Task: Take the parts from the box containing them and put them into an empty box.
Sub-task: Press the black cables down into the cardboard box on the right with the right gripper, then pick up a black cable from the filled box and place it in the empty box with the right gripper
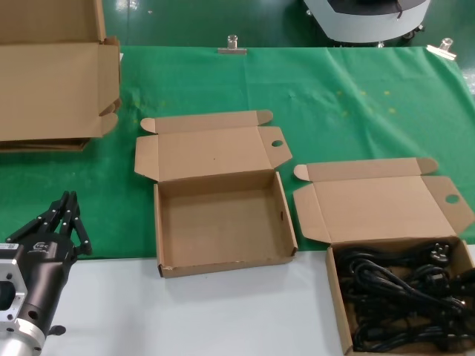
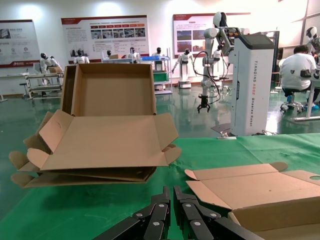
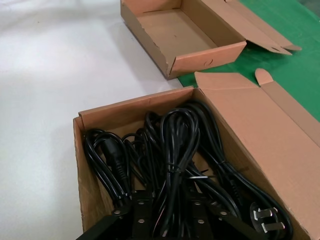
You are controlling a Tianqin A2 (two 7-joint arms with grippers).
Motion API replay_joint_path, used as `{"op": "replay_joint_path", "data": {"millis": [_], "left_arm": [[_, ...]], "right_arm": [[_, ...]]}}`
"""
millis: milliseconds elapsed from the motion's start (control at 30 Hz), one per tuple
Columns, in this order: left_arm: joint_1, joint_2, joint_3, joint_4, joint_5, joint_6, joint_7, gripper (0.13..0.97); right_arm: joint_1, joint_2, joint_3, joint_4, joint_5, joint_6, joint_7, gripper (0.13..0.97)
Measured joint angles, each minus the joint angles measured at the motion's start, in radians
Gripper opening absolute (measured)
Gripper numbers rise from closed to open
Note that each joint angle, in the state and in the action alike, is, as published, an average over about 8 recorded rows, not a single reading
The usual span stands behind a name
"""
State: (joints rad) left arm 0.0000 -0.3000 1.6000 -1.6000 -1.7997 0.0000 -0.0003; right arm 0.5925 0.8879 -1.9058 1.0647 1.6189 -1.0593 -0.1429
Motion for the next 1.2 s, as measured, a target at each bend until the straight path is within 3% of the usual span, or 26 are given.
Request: {"op": "replay_joint_path", "data": {"millis": [400,833,1200], "left_arm": [[0.0,0.0,0.0,0.0,0.0,0.0,0.0,0.172],[0.0,0.0,0.0,0.0,0.0,0.0,0.0,0.172],[0.0,0.0,0.0,0.0,0.0,0.0,0.0,0.172]], "right_arm": [[0.001,0.031,0.027,0.044,0.029,-0.02,0.017,0.195],[0.033,0.05,0.057,0.128,0.063,-0.034,0.055,0.188],[0.085,-0.003,0.031,0.226,0.049,-0.023,0.074,0.188]]}}
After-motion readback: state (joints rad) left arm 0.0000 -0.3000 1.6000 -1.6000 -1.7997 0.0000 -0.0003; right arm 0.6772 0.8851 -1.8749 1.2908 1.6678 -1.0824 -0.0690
